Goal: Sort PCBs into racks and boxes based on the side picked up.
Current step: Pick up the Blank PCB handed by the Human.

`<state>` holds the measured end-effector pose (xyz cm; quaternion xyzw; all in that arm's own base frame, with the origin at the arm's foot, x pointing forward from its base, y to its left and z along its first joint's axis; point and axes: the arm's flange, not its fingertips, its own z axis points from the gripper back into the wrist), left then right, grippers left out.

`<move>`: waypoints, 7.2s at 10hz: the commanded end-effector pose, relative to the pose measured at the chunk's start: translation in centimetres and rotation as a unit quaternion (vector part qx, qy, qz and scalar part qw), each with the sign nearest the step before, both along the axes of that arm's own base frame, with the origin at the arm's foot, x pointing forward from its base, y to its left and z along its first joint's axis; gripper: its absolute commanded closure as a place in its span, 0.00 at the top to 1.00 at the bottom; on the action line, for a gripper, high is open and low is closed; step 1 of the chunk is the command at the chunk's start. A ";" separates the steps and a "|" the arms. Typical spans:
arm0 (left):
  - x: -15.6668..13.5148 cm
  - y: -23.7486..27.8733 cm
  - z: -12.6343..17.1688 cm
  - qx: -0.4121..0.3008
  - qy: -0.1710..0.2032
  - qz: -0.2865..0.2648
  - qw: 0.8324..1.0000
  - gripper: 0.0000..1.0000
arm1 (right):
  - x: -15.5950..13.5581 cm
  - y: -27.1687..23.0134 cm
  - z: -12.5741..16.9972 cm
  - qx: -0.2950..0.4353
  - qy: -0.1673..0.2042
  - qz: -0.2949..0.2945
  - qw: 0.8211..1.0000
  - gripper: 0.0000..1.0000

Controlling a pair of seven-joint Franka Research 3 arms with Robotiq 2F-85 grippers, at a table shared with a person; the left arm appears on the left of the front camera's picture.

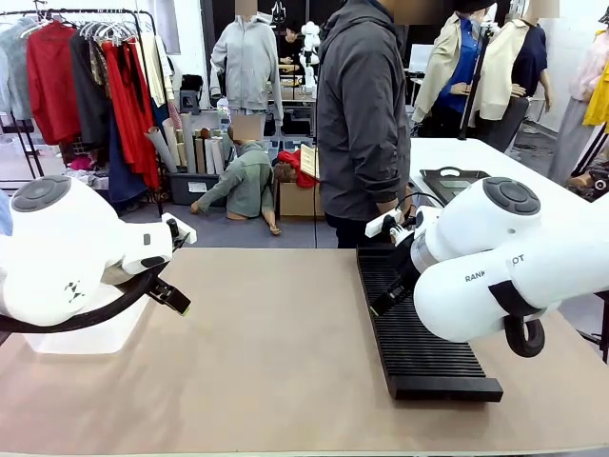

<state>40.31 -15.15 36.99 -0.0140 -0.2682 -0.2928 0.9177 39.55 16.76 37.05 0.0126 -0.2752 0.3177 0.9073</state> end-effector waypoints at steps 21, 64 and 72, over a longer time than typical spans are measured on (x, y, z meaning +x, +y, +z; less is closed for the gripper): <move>3.8 9.2 12.8 -0.340 0.169 -0.016 0.925 1.00 | 0.5 -14.9 13.1 0.380 0.218 0.014 0.899 1.00; 2.6 22.6 8.3 -0.571 0.202 -0.030 0.795 1.00 | 1.5 -24.7 6.7 0.640 0.260 0.080 0.719 1.00; 2.6 22.6 8.3 -0.571 0.202 -0.030 0.795 1.00 | 9.4 -17.5 4.6 0.613 0.265 0.053 0.742 1.00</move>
